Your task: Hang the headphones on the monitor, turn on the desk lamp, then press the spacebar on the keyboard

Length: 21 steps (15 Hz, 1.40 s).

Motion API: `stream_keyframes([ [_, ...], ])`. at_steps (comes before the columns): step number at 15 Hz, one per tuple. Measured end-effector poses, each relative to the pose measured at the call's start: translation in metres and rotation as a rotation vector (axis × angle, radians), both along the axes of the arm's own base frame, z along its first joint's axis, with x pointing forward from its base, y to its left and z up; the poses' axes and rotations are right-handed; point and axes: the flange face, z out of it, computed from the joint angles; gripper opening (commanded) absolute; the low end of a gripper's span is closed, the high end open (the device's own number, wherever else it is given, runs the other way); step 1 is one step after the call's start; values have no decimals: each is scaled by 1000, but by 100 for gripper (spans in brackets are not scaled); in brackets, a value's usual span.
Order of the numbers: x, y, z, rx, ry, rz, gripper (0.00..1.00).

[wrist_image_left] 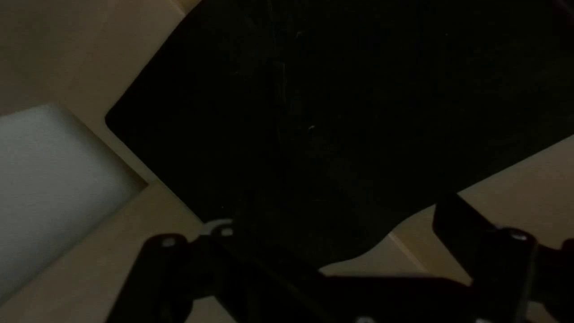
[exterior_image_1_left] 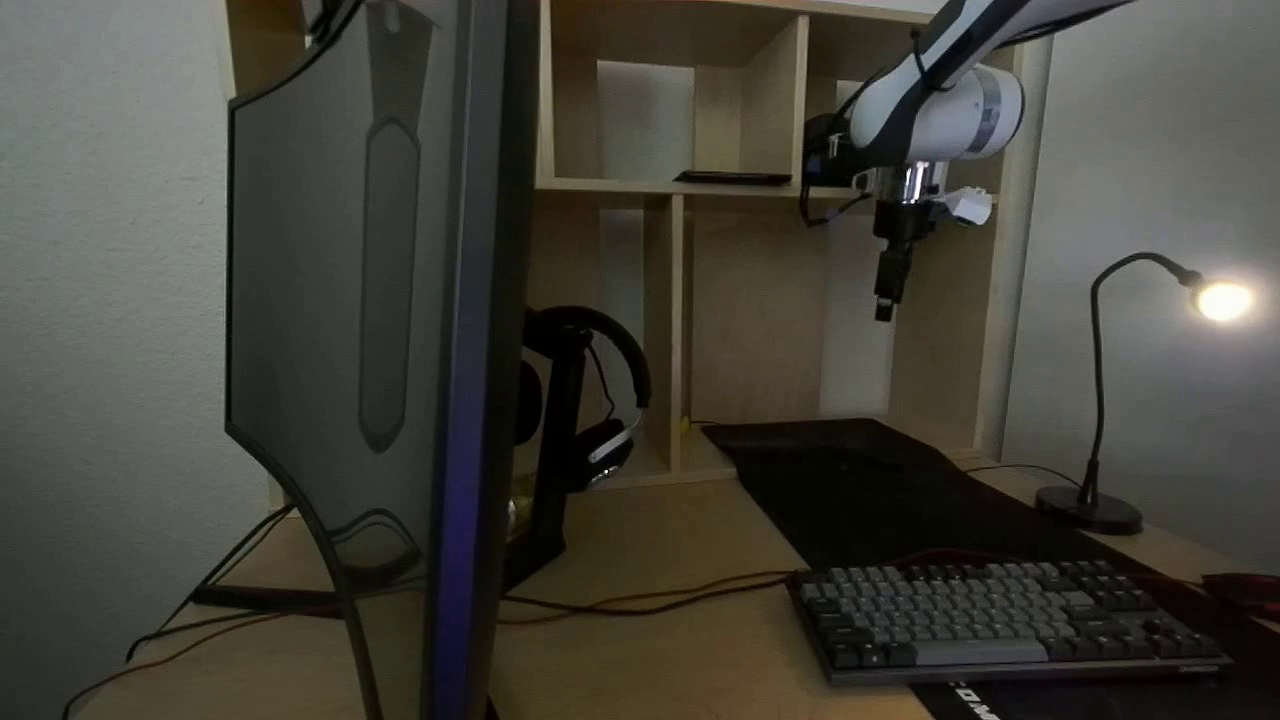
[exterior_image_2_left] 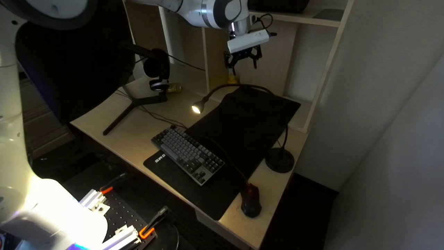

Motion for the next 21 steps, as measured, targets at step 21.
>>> stream_keyframes([
  [21,-218,58,-69,175,117,653,100],
])
